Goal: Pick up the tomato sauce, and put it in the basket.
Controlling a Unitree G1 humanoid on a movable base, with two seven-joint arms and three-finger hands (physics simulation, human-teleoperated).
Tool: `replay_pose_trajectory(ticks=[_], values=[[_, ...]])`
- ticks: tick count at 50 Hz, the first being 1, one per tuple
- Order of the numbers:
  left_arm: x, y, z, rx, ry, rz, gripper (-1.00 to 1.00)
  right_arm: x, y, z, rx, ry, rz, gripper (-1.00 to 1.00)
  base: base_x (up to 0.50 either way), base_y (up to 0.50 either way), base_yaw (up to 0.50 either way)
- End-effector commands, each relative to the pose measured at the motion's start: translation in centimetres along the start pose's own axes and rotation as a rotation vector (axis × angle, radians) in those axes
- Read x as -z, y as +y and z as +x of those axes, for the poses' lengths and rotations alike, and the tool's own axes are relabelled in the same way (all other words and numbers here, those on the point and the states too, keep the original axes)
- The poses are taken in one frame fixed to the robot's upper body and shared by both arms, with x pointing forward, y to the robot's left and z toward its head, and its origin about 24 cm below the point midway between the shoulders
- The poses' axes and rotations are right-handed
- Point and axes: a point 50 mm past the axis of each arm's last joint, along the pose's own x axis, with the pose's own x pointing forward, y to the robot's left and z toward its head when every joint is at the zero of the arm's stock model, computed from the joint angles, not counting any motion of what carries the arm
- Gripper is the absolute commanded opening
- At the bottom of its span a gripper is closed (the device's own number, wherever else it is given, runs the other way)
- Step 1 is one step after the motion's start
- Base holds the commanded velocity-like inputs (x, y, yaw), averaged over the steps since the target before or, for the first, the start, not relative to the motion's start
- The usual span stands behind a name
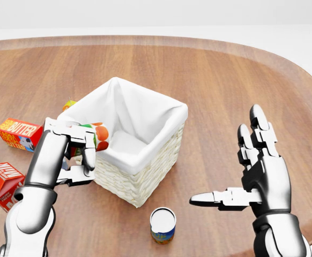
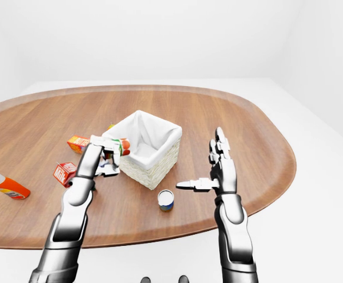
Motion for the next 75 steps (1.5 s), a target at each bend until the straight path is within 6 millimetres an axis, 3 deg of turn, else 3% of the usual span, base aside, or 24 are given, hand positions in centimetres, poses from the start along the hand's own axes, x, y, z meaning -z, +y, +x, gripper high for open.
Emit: replay_pose_trajectory(ticks=[1, 18, 42, 60, 75], values=[[-1.5, 0.5, 2.1, -0.014, -0.055, 0.022, -1.0, -0.2, -0.1, 0.0, 0.002, -0.008, 0.001, 1.0, 0.0, 0.0, 0.0], [-3.7, 0.2, 5.1, -0.012, -0.106, 0.042, -1.0, -0.2, 0.0, 0.2, 0.002, -0.009, 0.002, 1.0, 0.0, 0.0, 0.0], [-2.9, -0.3, 11.4, 0.009, 0.035, 0.132, -1.0, 0.1, -0.1, 0.1, 0.003, 0.003, 0.005, 1.0, 0.0, 0.0, 0.0], [-2.7, -1.2, 12.4, 0.039, 0.046, 0.188, -1.0, 0.2, -0.1, 0.2, 0.004, 0.008, 0.007, 1.0, 0.0, 0.0, 0.0], [-1.7, -2.4, 12.1, 0.086, 0.071, 0.221, -1.0, -0.1, -0.2, 0.2, 0.007, -0.006, 0.009, 1.0, 0.0, 0.0, 0.0]])
